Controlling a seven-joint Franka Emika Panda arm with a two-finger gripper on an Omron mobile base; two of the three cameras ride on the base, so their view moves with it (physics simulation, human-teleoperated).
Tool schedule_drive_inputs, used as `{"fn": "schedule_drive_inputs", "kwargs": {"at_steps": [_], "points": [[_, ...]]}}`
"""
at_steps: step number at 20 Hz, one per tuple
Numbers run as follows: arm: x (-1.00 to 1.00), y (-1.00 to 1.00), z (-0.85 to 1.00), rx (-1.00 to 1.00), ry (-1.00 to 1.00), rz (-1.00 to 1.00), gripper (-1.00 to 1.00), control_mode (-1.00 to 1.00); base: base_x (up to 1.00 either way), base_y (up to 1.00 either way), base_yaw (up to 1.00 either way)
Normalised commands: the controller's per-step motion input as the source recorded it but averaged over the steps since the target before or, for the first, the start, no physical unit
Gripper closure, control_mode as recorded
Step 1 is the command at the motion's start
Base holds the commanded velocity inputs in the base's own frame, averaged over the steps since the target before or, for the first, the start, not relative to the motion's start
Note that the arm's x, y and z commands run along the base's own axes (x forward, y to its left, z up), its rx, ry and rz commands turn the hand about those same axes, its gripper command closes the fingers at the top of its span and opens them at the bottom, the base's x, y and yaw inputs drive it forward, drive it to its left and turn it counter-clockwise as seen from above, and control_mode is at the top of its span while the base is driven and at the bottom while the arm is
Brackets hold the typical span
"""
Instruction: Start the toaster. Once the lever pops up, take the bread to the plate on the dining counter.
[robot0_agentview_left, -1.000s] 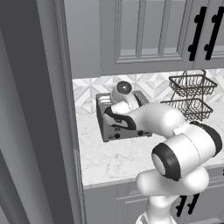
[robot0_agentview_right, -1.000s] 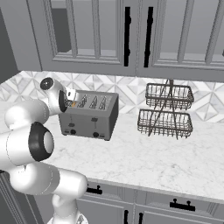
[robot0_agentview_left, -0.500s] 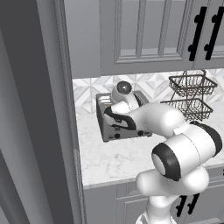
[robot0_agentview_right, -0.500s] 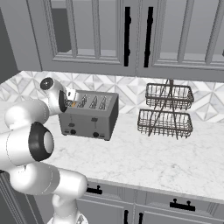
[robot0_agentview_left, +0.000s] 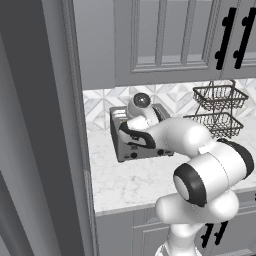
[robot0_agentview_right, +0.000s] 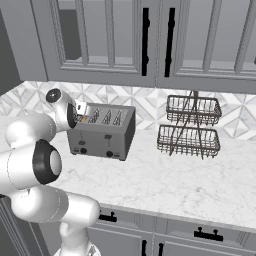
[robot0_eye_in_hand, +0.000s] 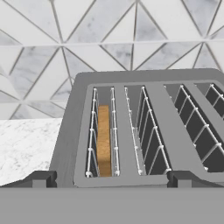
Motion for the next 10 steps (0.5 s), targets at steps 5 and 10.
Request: {"fn": "schedule_drive_inputs", "kwargs": {"at_steps": [5, 10], "points": [[0.00, 0.00, 0.00, 0.00, 0.00, 0.00, -1.00, -1.00, 0.00, 0.00, 0.00], [0.00, 0.00, 0.00, 0.00, 0.00, 0.00, -1.00, -1.00, 0.00, 0.00, 0.00]]}}
